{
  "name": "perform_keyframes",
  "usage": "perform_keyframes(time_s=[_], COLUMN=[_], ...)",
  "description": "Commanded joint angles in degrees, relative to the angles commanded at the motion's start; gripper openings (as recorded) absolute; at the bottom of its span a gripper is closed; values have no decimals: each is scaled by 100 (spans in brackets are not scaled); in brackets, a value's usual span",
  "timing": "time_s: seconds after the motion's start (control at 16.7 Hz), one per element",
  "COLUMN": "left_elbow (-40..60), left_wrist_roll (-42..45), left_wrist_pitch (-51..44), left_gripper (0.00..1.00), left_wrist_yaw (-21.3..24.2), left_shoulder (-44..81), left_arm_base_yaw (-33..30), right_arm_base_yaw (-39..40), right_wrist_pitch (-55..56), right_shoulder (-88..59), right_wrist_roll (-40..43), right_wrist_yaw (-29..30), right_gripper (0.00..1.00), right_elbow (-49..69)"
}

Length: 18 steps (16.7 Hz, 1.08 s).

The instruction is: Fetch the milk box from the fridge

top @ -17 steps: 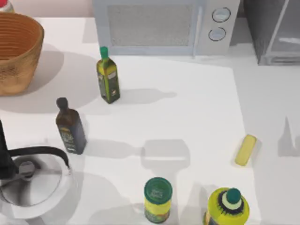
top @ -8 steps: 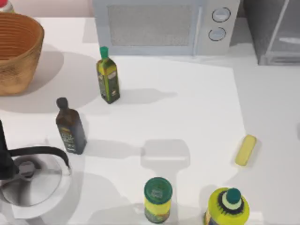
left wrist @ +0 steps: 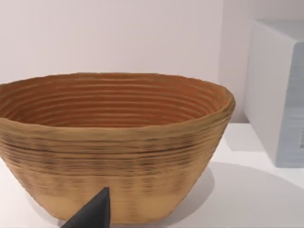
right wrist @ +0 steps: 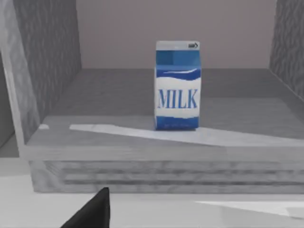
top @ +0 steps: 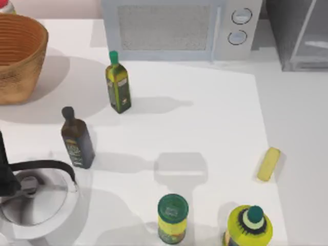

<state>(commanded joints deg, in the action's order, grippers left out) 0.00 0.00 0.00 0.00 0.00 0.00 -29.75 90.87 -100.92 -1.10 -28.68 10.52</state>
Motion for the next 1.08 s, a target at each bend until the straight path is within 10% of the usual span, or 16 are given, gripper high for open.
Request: perform_keyframes(time_s=[0.6, 1.08], left_elbow=[0, 0], left_wrist_roll=[0, 0], left_wrist_pitch=[0, 0], left_gripper=[100, 100], left_wrist_yaw=[0, 0], left_shoulder=[0, 0], left_arm_base_yaw=[0, 0], right_arm_base_yaw=[15, 931], right_wrist_pitch=[128, -790], right_shoulder=[-351, -2165], right_wrist_roll=[39, 99], right_wrist_yaw=[19, 1030], right_gripper=[100, 100], right_elbow=[193, 3017])
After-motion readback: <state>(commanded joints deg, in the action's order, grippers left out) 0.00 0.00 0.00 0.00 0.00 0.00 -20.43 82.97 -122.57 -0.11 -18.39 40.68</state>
